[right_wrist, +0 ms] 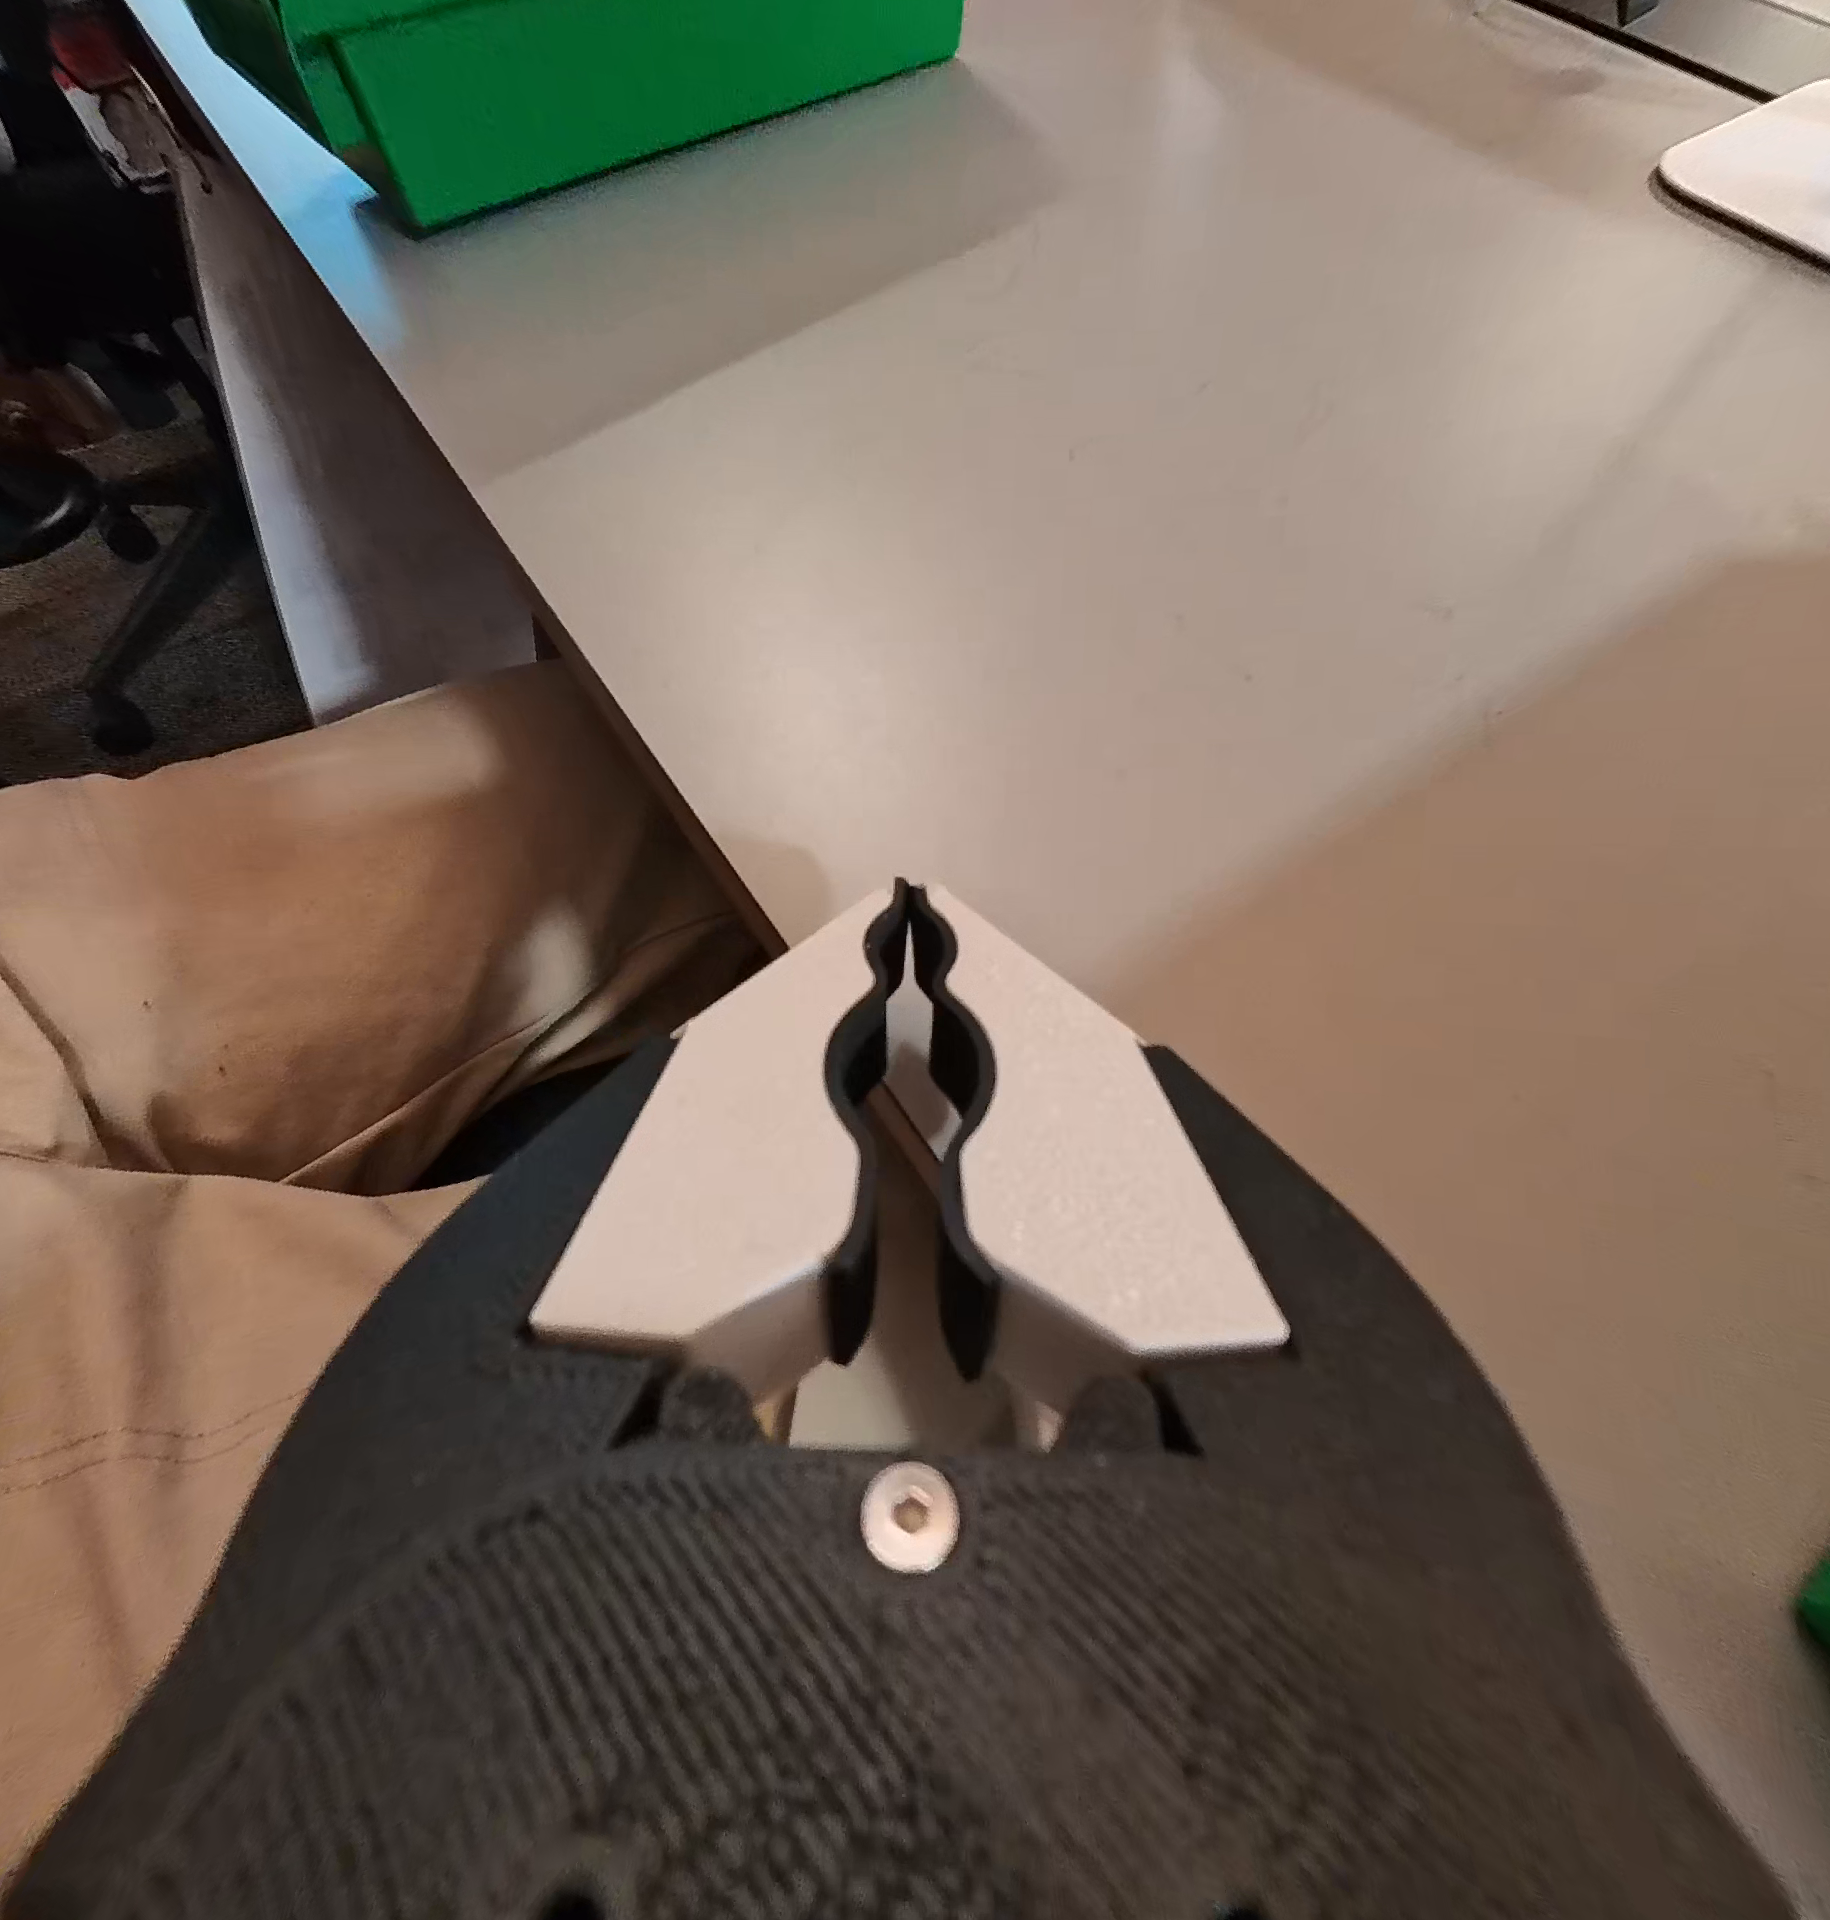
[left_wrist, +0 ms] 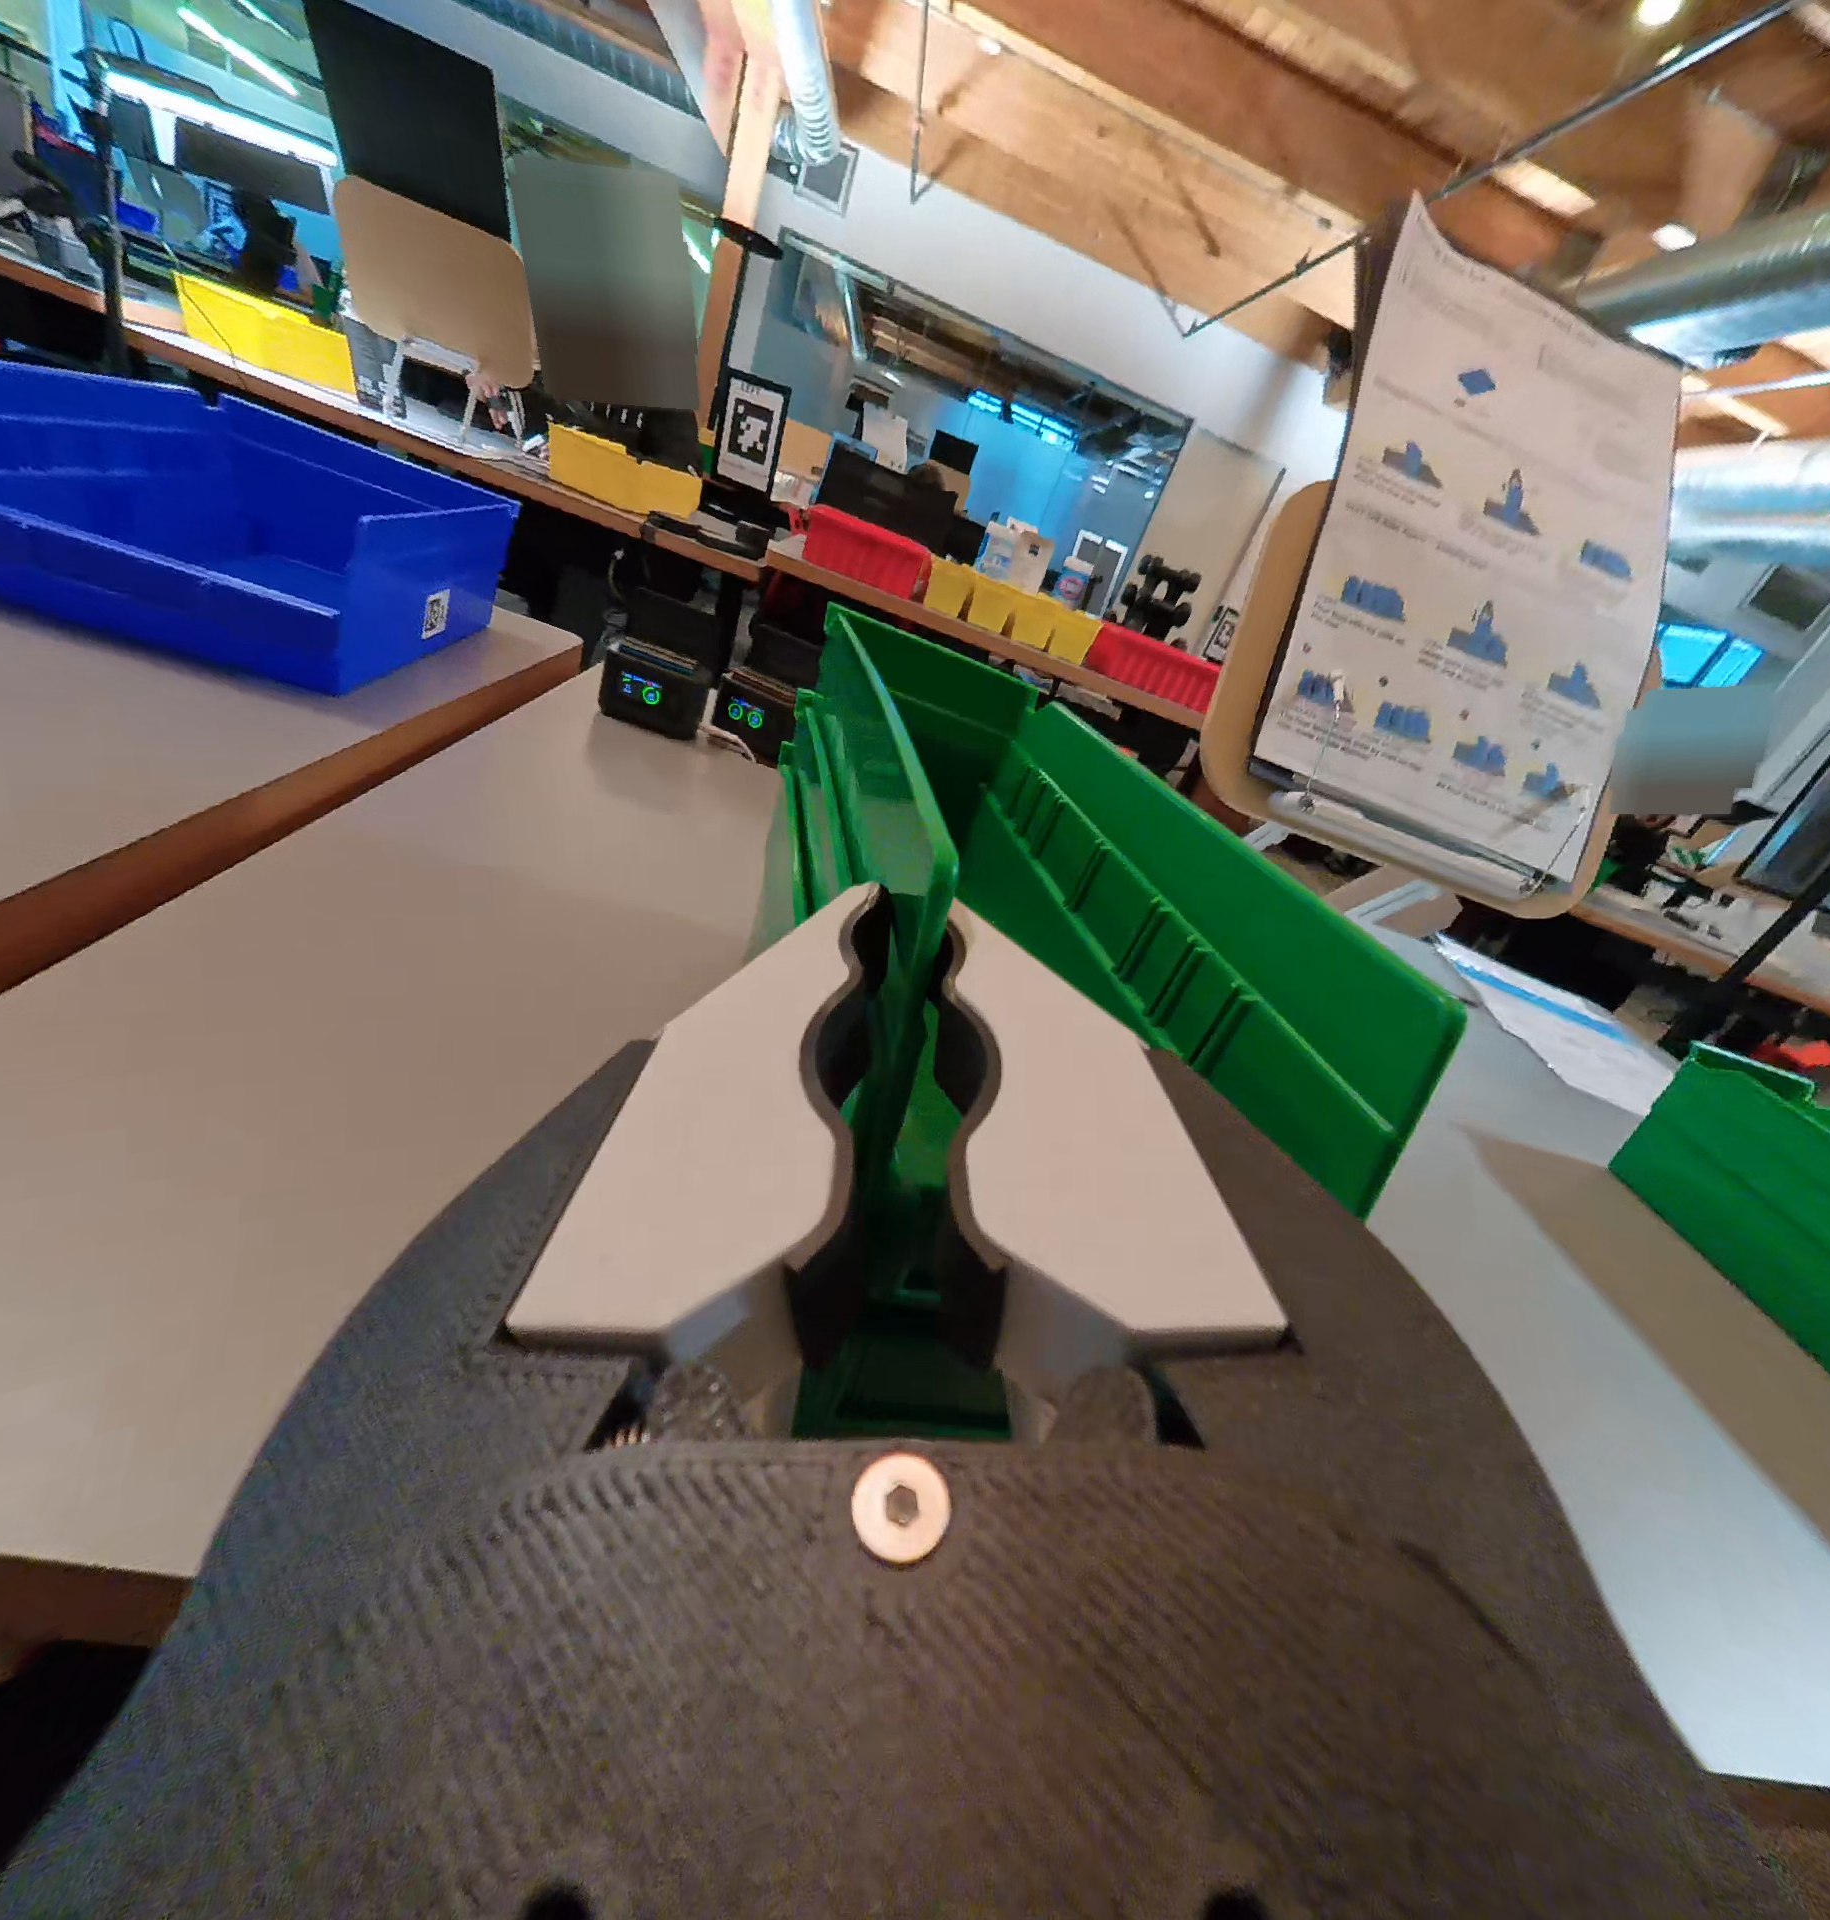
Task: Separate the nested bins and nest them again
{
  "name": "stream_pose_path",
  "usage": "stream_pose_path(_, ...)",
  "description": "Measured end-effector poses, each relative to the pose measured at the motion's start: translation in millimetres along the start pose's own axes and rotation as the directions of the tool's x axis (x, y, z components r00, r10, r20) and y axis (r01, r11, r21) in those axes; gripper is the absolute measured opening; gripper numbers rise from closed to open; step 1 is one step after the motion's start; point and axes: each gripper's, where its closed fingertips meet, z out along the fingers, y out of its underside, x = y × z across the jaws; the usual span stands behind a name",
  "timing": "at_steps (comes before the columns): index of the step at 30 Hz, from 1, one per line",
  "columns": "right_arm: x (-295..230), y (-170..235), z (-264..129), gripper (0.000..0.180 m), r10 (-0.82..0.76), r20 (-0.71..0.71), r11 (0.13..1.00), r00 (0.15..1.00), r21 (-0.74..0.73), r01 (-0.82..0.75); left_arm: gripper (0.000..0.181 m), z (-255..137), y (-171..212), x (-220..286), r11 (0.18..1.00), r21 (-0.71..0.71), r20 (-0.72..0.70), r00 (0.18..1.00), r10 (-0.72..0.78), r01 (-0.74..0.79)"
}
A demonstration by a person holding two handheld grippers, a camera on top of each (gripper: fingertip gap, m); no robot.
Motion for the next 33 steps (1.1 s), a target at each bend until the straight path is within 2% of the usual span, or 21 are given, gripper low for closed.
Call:
stream_pose_path(13, 1.1, 1.6, 0.6, 0.0, -0.001, -0.003, 1.0, 1.0, -0.006, 0.001, 0.005, -3.3, -14.1, 13.4, 0.998, 0.063, -0.124, 0.992, -0.013, 0.021)
stream_pose_path(17, 1.1, 2.1, 0.9, 0.0, -0.002, -0.003, 1.0, 1.0, -0.009, 0.002, 0.005, -8.0, -28.7, 20.8, 0.992, 0.122, -0.16, 0.987, 0.033, -0.013)
stream_pose_path(23, 0.9, 2.1, 1.0, 0.0, -0.008, -0.006, 1.0, 1.0, -0.011, 0.008, 0.001, -14.8, -46.9, 19.3, 0.985, 0.167, -0.187, 0.982, 0.001, 0.03)
stream_pose_path(29, 1.9, 1.0, 0.9, 0.0, -0.01, -0.014, 1.0, 1.0, -0.007, 0.01, 0.002, -29.2, -71.5, 61.1, 0.974, 0.224, -0.294, 0.955, 0.039, 0.029)
stream_pose_path(33, 2.7, -1.5, 0.3, 0.0, -0.011, -0.021, 1.0, 1.0, 0.004, 0.011, 0.002, -39.4, -75.0, 107.8, 0.98, 0.174, -0.42, 0.907, -0.018, 0.1)
